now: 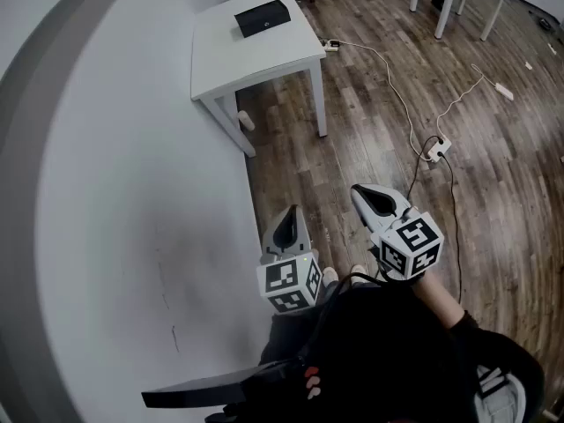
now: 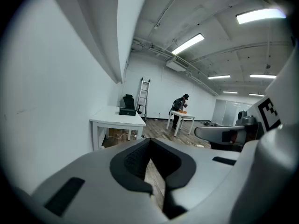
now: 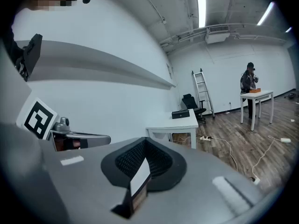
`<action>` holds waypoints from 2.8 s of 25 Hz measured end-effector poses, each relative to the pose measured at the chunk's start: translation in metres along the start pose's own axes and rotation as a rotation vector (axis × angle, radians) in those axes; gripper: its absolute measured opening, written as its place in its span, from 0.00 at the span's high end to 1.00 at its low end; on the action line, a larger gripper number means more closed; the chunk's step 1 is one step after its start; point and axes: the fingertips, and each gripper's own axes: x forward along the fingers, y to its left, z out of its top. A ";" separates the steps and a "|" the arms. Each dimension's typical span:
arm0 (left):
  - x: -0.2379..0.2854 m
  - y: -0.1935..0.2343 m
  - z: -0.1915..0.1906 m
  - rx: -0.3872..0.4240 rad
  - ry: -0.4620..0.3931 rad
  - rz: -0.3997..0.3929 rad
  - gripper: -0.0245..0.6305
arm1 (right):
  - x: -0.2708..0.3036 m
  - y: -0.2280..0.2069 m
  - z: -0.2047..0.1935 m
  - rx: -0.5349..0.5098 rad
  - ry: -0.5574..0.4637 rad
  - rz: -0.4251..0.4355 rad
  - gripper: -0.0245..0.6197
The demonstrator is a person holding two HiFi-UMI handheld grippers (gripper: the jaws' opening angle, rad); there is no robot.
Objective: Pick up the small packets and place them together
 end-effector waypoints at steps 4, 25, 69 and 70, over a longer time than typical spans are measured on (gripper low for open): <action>0.002 0.000 0.001 0.001 0.004 0.002 0.96 | 0.002 -0.002 0.002 -0.002 0.005 0.000 0.96; 0.019 0.049 -0.024 -0.029 0.106 -0.029 0.96 | 0.043 -0.001 -0.008 0.090 -0.010 -0.044 0.96; 0.481 0.212 0.214 0.058 0.003 0.006 0.96 | 0.476 -0.284 0.172 0.006 -0.005 0.038 0.96; 0.491 0.221 0.222 0.064 0.003 0.007 0.96 | 0.489 -0.285 0.179 0.000 -0.008 0.034 0.96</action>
